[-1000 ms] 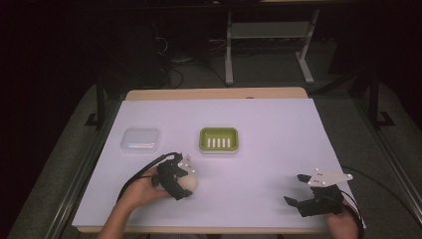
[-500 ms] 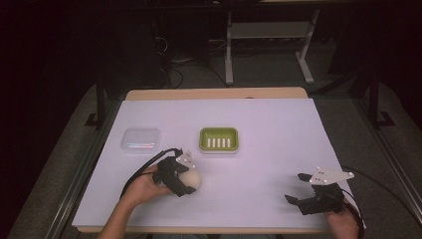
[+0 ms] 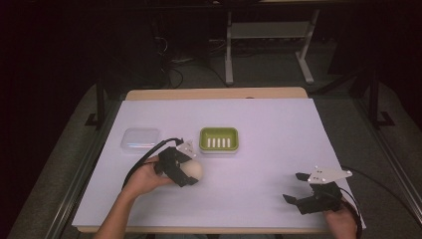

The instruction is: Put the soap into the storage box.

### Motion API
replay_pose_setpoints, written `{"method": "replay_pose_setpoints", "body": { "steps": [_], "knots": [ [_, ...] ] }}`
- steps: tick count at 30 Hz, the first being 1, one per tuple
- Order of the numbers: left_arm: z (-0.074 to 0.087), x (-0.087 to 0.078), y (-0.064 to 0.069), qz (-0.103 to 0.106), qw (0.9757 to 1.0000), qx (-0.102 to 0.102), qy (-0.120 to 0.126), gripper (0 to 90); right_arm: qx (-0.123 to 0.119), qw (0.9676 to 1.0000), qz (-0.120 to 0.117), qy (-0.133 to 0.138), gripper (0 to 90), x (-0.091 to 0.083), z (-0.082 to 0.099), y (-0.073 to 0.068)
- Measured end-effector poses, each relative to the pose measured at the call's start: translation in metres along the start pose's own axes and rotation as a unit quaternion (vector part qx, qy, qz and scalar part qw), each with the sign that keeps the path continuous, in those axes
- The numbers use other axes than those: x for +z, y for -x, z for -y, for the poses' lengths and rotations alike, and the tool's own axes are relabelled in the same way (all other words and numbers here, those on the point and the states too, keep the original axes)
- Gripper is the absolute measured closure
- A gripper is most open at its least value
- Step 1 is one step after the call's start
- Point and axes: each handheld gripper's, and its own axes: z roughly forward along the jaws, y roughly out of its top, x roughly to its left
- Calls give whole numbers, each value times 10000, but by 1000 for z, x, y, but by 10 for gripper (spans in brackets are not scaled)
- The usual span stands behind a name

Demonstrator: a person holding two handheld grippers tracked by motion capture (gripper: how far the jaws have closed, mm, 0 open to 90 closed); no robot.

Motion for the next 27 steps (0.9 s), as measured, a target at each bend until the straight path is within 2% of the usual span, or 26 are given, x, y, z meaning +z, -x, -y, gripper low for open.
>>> {"method": "replay_pose_setpoints", "body": {
  "steps": [3, 10, 16, 21, 27],
  "knots": [
    [-5, -1, -2, -27, 10000, 62, -45, 246, 19, 10000, 4, 35, 134, -1, 1, 0],
    [-12, 0, -8, 2, 10000, 46, -7, 246, 51, 10000, 4, -14, 133, -2, 3, 0],
    [-17, -1, -10, -11, 10000, 60, -28, 247, 57, 10000, 22, 46, 133, -2, 1, 1],
    [-18, -2, -12, 20, 10000, 38, -17, 247, 0, 10000, -70, 16, 133, 3, -2, 0],
    [-20, -11, -16, -2, 9999, -38, 135, 247, -17, 10000, -92, 27, 133, 6, -4, 1]
  ]
}}
